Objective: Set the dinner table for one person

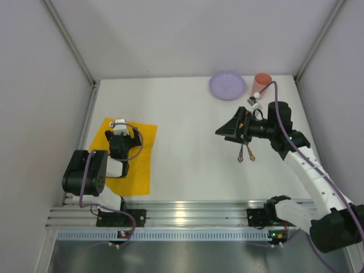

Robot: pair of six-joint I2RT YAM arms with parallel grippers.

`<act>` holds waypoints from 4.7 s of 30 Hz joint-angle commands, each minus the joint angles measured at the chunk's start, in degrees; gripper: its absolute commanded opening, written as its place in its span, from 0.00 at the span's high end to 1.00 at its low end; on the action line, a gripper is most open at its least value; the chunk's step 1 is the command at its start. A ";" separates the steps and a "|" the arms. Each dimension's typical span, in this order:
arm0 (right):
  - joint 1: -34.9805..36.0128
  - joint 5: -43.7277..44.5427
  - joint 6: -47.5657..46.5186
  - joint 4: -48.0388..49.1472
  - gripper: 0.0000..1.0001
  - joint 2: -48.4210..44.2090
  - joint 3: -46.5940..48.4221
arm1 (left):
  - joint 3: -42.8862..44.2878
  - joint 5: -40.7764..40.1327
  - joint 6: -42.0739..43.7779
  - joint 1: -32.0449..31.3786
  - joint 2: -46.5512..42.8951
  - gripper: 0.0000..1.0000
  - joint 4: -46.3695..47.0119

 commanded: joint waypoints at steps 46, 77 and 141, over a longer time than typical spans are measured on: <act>-4.37 21.26 -3.12 -18.71 0.00 -14.18 5.30 | 37.45 -7.60 -21.84 -19.60 0.52 0.37 -84.38; -6.22 27.77 -7.43 -23.55 0.00 -13.83 6.18 | 76.78 7.22 -37.13 -30.30 16.17 1.00 -89.21; 9.25 23.47 -19.38 -8.35 0.22 57.54 29.82 | 54.77 18.05 -22.29 -7.56 20.75 0.86 -83.32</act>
